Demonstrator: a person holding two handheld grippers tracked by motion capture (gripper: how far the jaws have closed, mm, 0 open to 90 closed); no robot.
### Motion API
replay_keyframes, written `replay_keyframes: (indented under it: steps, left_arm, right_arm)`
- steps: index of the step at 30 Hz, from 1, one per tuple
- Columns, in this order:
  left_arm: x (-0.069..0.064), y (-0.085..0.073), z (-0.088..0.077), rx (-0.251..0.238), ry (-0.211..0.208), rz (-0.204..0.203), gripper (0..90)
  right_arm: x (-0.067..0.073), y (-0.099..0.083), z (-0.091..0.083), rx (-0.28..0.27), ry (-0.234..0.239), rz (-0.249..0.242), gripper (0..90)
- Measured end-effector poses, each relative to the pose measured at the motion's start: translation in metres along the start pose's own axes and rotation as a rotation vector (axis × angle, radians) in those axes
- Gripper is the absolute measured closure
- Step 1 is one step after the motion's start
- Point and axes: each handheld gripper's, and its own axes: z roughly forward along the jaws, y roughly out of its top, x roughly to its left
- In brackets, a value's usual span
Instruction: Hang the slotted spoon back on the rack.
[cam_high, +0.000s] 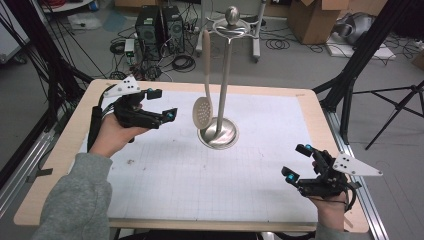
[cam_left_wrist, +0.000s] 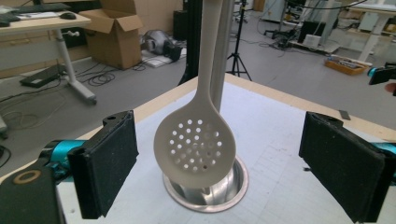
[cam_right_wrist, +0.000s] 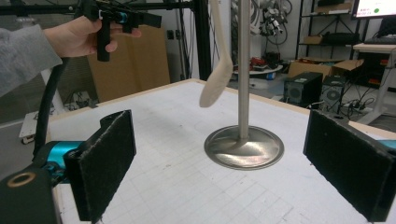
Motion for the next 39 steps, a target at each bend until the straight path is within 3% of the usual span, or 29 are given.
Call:
replay_keyframes:
  steps: [13, 22, 30, 39]
  left_arm:
    - [0.001, -0.015, -0.029, -0.024, 0.045, 0.036, 11.7]
    - [0.006, -0.035, -0.046, -0.021, 0.085, 0.016, 11.7]
    - [0.008, -0.046, -0.062, -0.036, 0.08, 0.0, 11.5]
    - [0.004, -0.057, -0.073, -0.035, 0.069, 0.016, 11.1]
  right_arm:
    - [0.003, 0.001, 0.005, 0.013, 0.007, -0.009, 8.2]
    - [0.004, 0.0, 0.009, 0.027, 0.008, -0.015, 8.2]
    - [0.004, 0.0, 0.012, 0.032, 0.011, -0.015, 8.2]
    - [0.004, 0.0, 0.015, 0.041, 0.011, -0.02, 8.3]
